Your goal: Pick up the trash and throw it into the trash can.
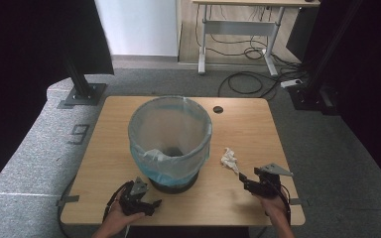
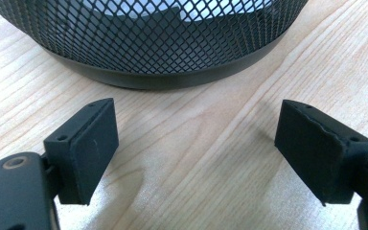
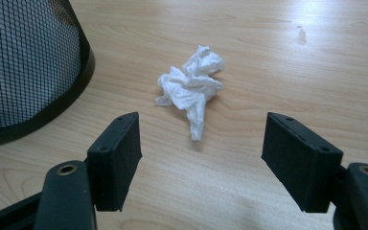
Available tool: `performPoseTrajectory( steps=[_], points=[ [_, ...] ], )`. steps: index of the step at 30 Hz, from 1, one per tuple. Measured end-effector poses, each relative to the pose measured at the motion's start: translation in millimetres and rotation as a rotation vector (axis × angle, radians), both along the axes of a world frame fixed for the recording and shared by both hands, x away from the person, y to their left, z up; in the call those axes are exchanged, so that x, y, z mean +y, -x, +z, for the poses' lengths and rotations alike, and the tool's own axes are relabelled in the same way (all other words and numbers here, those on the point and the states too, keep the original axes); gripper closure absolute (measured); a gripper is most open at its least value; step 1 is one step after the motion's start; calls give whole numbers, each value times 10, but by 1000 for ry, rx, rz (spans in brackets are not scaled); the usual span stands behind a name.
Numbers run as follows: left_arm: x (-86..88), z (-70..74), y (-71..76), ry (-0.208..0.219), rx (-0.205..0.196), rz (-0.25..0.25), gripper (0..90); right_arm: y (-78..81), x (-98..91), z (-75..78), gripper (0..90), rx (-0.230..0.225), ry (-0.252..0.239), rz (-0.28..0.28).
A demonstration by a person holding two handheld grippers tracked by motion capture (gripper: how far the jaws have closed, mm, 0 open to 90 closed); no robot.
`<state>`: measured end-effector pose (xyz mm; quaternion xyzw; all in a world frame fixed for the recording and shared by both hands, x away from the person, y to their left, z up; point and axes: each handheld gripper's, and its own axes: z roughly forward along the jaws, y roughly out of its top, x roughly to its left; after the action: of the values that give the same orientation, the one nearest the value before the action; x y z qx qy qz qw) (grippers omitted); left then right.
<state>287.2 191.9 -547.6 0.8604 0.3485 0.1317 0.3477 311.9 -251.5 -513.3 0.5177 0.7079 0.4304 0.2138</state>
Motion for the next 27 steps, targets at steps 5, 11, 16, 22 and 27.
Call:
performPoseTrajectory(
  steps=[5,11,16,22,27],
  points=[
    [-1,0,-1,0,0,0,149,-62,34,5,287,-2,-7,2],
    [-2,0,-2,0,0,0,149,-113,98,-7,288,-5,1,13],
    [-3,0,-4,0,0,-1,148,-134,132,-4,287,-7,2,15],
    [-4,0,-5,0,0,-1,148,-171,162,-24,280,-5,1,20],
    [-5,0,-6,0,0,-1,148,-218,185,-37,274,0,-1,16]
  ],
)
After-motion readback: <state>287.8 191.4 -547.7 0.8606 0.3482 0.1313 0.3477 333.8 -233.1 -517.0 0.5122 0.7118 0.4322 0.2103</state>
